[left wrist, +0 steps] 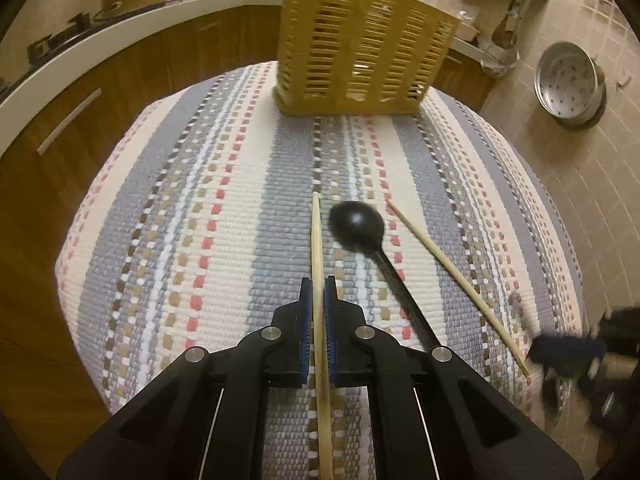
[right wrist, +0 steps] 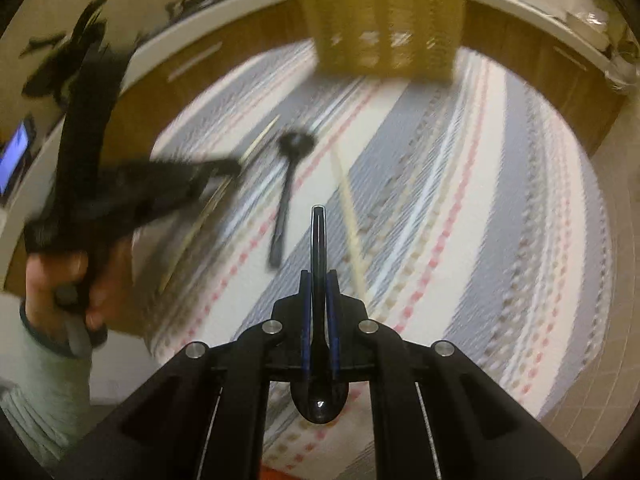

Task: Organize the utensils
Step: 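Grasp a wooden chopstick with the left tool while the right tool grasps a black spoon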

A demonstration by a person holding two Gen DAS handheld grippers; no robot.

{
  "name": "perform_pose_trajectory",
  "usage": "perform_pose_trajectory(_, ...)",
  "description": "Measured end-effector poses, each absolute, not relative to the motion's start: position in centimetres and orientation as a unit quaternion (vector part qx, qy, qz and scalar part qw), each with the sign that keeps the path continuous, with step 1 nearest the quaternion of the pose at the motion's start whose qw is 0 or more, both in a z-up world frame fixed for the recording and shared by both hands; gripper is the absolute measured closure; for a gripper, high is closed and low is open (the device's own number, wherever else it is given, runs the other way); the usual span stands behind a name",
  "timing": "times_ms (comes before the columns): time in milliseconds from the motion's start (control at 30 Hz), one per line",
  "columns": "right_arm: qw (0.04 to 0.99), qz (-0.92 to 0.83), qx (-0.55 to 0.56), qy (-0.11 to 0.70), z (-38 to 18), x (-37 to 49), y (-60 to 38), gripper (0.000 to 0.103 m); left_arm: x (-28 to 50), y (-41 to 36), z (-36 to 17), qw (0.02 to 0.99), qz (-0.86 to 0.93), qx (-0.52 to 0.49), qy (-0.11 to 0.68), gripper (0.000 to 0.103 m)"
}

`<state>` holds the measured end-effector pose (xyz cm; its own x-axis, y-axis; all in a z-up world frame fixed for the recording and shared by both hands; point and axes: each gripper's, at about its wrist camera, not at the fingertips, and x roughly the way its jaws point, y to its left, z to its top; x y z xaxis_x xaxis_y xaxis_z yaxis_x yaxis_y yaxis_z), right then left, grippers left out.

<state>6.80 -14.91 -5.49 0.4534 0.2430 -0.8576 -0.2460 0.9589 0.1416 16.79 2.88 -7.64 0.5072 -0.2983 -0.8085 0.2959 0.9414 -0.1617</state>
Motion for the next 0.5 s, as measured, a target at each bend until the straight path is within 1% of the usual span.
perform_pose_trajectory(100,0.86,0.102,-0.004,0.499,-5.3,9.8,-17.2,0.097,17.3,3.3,-7.7,0.863,-0.164,-0.013,0.477,0.099)
perform_pose_trajectory(200,0.845,0.084,0.011,0.528,-6.8,13.4,-19.6,0.097,17.7,3.5,-7.9,0.864,-0.142,-0.014,0.483,0.099)
perform_pose_trajectory(367,0.836,0.07,0.002,0.545,-8.0,15.4,-20.9,0.097,18.4,2.9,-8.2,0.865,-0.121,-0.003,0.487,0.099)
perform_pose_trajectory(500,0.82,0.084,0.022,0.565,-8.4,16.1,-21.3,0.096,18.6,2.6,-8.0,0.86,-0.123,0.005,0.496,0.098)
